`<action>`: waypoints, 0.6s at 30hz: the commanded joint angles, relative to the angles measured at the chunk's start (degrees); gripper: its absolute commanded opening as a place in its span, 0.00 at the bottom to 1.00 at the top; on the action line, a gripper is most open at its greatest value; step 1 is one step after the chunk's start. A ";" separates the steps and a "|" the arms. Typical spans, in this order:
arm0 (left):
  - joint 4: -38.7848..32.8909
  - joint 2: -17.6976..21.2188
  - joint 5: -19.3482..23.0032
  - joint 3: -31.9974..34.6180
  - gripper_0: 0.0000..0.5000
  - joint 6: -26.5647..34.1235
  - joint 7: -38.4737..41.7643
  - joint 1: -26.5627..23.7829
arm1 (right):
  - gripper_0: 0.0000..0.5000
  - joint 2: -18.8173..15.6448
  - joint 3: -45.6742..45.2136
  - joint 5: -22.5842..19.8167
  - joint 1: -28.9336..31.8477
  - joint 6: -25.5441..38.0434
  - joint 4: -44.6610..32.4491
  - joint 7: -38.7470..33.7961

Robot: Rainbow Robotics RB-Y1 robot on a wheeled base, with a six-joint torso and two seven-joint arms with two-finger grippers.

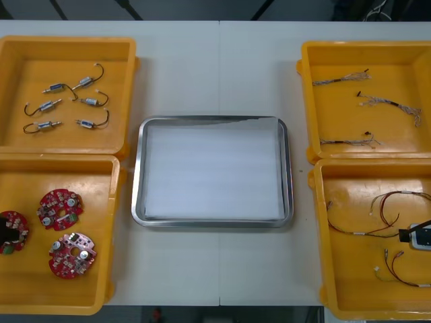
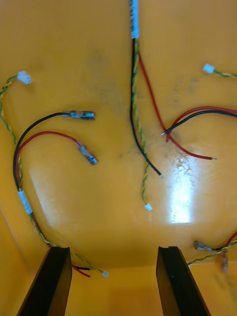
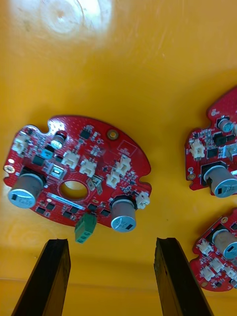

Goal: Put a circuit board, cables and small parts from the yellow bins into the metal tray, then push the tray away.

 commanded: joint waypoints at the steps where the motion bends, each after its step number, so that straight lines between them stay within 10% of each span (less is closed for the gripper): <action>1: 0.23 -0.45 -1.27 -2.11 1.00 -1.60 -1.71 -1.63 | 1.00 -2.30 -1.84 0.84 4.05 -1.82 -1.84 0.43; 18: 0.49 -0.45 -4.79 -7.56 1.00 -3.80 -1.62 -4.71 | 1.00 -2.21 4.40 3.57 3.17 -5.51 2.73 0.43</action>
